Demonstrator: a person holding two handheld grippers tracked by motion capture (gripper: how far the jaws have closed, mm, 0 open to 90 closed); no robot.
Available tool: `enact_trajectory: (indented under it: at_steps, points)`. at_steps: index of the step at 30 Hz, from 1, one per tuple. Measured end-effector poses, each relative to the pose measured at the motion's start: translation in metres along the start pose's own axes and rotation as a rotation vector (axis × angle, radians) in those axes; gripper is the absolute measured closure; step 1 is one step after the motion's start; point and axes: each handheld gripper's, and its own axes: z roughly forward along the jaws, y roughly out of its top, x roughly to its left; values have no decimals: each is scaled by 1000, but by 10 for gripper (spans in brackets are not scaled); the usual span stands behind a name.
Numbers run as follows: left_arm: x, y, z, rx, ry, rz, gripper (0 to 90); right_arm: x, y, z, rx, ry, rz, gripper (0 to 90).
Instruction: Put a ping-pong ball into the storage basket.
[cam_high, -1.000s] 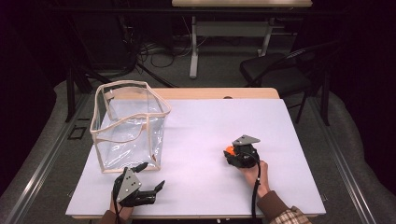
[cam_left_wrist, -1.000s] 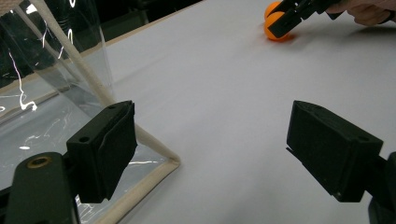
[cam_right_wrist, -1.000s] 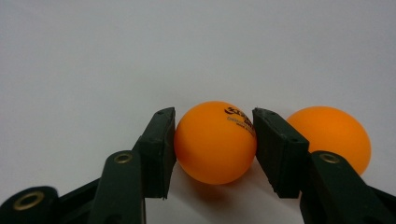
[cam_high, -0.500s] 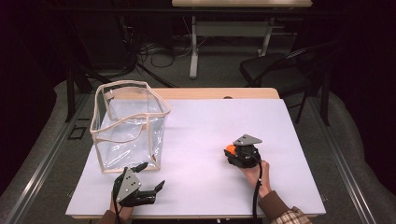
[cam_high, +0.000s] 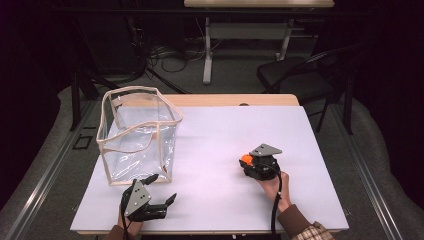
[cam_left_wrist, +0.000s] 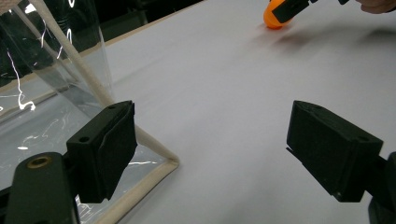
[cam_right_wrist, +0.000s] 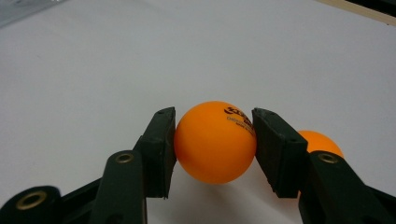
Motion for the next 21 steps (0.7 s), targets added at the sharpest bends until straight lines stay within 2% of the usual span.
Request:
enact_trajectory:
  at_steps: [21]
  points:
    - [0, 0, 3, 7, -4, -4, 159, 7, 9, -8, -41, 73, -11, 507]
